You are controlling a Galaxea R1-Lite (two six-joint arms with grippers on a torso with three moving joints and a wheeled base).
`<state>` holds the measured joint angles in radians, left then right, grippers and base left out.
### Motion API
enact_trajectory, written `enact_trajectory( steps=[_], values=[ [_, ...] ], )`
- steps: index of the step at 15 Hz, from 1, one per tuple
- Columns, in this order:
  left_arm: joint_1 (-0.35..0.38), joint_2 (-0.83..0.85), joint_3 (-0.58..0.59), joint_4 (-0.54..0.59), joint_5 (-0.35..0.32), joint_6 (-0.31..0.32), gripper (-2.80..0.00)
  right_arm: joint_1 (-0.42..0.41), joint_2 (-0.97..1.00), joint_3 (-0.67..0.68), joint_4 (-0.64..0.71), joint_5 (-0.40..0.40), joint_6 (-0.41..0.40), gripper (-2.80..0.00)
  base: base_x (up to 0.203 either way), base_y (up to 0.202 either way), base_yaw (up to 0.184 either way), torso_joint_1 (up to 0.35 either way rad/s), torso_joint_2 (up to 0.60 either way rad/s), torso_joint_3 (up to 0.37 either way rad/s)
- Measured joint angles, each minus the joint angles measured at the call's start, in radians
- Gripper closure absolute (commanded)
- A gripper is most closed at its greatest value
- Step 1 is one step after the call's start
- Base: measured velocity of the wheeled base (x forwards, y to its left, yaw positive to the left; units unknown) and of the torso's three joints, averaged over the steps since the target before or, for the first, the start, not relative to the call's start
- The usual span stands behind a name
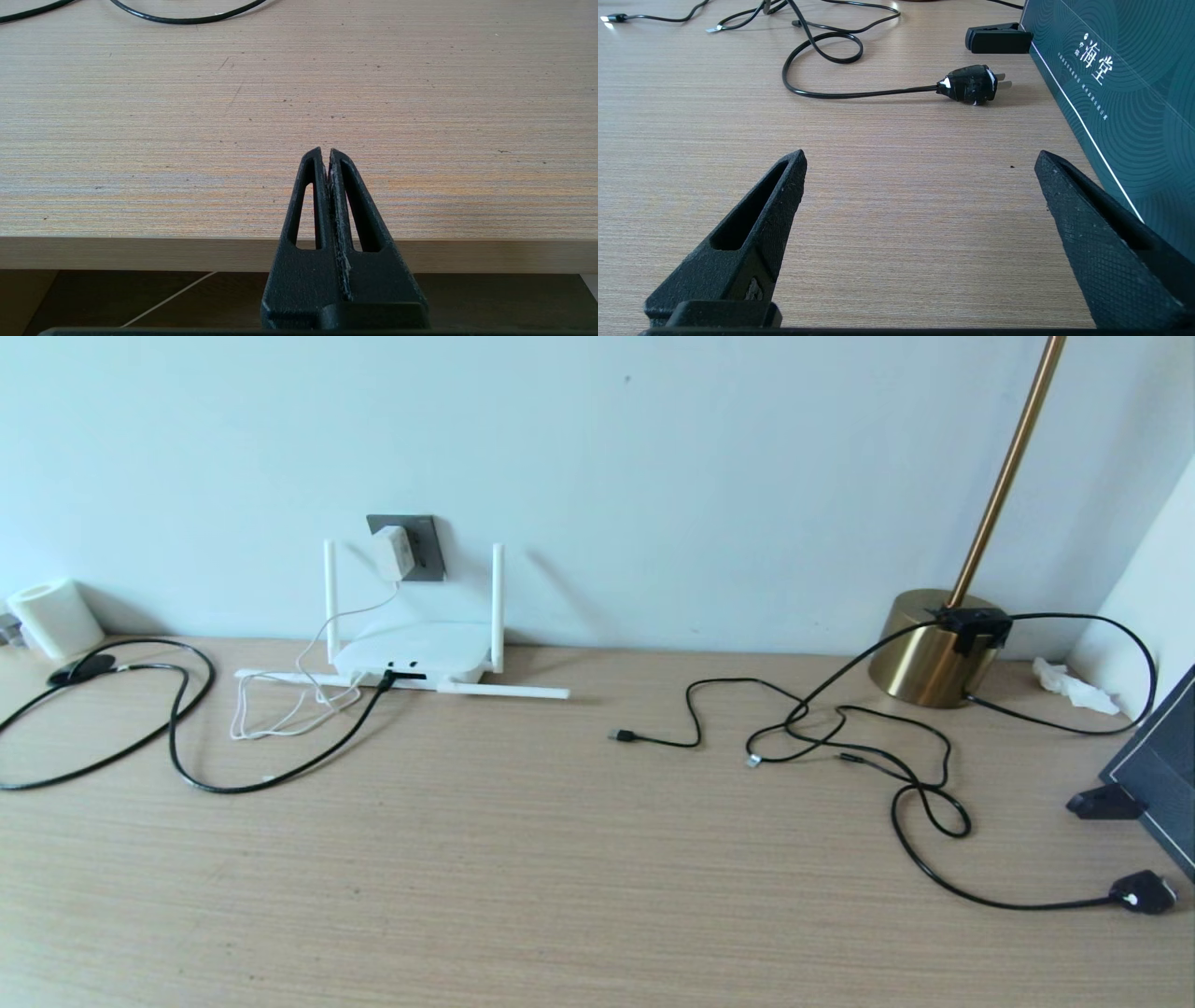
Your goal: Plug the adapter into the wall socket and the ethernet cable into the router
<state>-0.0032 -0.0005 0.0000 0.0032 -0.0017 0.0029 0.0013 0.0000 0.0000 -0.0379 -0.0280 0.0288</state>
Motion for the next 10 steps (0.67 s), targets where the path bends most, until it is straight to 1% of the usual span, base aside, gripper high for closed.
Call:
enact_trajectory(
  steps=[10],
  values=[
    [0.000,-0.001,0.000,0.000,0.000,0.000,0.00,-0.001,0.000,0.000,0.001,-0.002,0.016,-2.80,0.000,0.000,0.000,0.000,0.00,0.000]
  ],
)
